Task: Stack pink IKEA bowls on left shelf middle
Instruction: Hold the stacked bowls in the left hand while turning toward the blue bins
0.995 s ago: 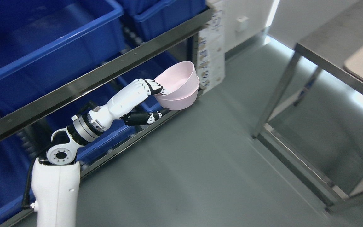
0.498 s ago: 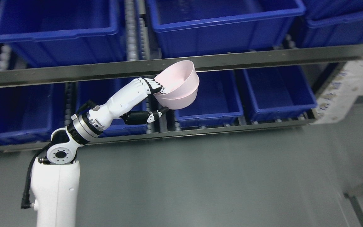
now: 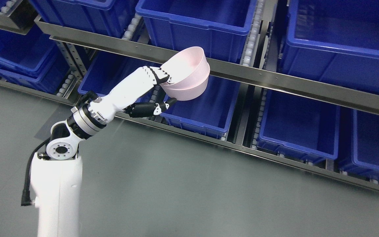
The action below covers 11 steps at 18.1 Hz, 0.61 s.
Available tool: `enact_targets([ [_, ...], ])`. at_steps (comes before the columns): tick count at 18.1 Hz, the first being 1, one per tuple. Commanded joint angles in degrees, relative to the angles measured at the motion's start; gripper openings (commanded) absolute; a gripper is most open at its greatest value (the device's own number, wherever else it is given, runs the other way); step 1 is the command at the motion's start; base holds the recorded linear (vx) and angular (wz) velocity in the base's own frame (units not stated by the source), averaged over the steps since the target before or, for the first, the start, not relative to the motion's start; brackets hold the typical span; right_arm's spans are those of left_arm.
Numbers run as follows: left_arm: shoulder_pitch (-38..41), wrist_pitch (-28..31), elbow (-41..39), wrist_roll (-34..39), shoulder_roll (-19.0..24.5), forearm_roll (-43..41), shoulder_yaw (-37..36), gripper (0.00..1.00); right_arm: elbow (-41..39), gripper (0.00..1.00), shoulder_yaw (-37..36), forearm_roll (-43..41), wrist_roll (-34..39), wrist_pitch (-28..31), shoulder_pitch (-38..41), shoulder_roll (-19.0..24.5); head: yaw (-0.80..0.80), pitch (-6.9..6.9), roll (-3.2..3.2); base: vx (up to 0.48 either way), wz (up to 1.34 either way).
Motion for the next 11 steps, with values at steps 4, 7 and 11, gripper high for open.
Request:
enact_targets([
  [4, -13.24, 2.66, 0.04, -0.12, 1.00, -0.59, 2.23, 0.05, -1.93, 1.00, -0.62, -0.09, -0.04, 0.04, 1.66, -1.00, 0.00, -0.01, 0.00, 0.101, 0.32],
  [7, -15.09, 3.90, 0.04, -0.12, 1.00, -0.68, 1.88, 0.05, -1.93, 1.00, -0.62, 0.00, -0.04, 0.04, 1.66, -1.00, 0.00, -0.01, 0.00, 0.108, 0.07],
  [11, -16.58, 4.25, 0.04, -0.12, 1.00, -1.81, 1.44, 0.05, -1.93, 1.00, -0.70, -0.09, -0.04, 0.04, 1.66, -1.00, 0.00, -0.01, 0.00, 0.137, -0.03],
])
